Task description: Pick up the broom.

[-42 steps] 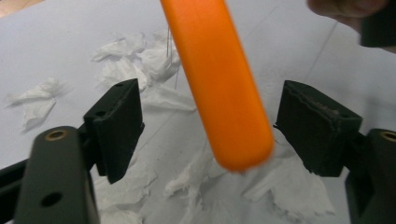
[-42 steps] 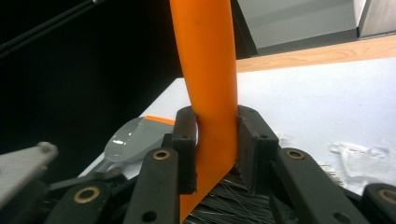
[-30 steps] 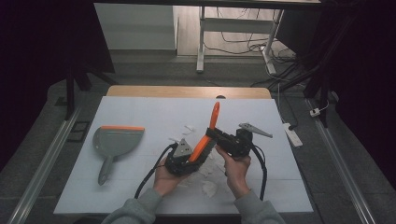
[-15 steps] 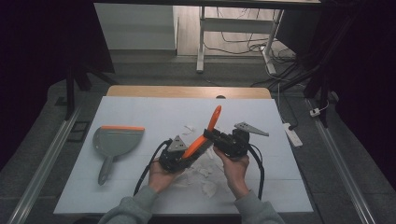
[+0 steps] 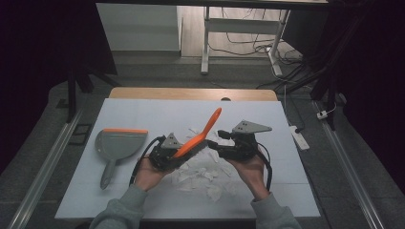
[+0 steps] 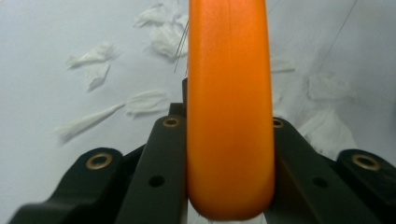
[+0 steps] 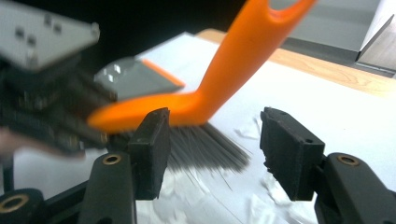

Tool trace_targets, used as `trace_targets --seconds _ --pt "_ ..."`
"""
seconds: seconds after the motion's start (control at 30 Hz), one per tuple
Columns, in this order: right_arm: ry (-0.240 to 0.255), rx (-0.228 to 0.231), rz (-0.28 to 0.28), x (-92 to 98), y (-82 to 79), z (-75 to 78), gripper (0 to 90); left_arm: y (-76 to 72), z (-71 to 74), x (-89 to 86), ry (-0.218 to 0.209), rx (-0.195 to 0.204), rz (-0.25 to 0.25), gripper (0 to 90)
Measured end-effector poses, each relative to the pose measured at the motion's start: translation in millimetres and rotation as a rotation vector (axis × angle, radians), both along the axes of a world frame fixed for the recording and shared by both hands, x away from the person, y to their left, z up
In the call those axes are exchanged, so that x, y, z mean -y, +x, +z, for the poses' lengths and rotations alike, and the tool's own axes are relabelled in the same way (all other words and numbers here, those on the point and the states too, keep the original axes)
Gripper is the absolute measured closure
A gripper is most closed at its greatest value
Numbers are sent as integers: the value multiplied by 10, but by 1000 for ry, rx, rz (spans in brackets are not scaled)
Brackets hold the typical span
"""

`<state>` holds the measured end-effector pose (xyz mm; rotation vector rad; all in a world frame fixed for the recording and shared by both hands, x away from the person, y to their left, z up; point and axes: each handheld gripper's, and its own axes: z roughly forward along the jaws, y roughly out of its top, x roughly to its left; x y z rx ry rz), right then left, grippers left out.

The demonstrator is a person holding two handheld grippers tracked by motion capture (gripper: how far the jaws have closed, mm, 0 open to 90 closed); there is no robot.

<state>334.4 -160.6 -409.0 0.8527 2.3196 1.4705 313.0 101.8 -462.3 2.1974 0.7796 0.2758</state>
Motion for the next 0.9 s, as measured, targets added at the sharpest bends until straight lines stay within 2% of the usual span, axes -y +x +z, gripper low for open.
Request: trace_targets --seconds 0.07,0.13,0.2,0.3,0.4,0.47,0.5,0.53,0.57,0.63,0.77,0.9 --pt "-44 -3 28 -16 -17 32 420 3 20 -20 29 -12 -11 802" --pt "-97 21 47 -29 -41 59 419 -1 32 -18 76 -21 -28 801" --pt "-142 33 82 -55 -64 80 404 -10 36 -11 92 -21 -33 801" --pt "-158 32 162 -95 -105 110 388 -36 50 35 151 -23 -72 801" --pt "-196 64 179 -127 -147 137 388 -51 45 72 174 -24 -84 801" --pt "-229 71 192 -139 -163 141 385 -63 37 103 190 -30 -94 802" --pt "-229 71 192 -139 -163 141 385 -64 34 114 198 -30 -101 802" --pt "-266 84 209 -154 -178 136 384 -65 29 126 201 -34 -105 801" --pt "-266 84 209 -154 -178 136 384 -68 23 137 207 -36 -105 801" --pt "-322 102 226 -192 -201 129 384 -69 15 153 221 -41 -118 801" --pt "-358 114 252 -229 -211 109 377 -90 -1 206 249 -43 -140 801" --pt "-449 124 267 -294 -234 59 366 -136 -10 289 297 -32 -171 801"
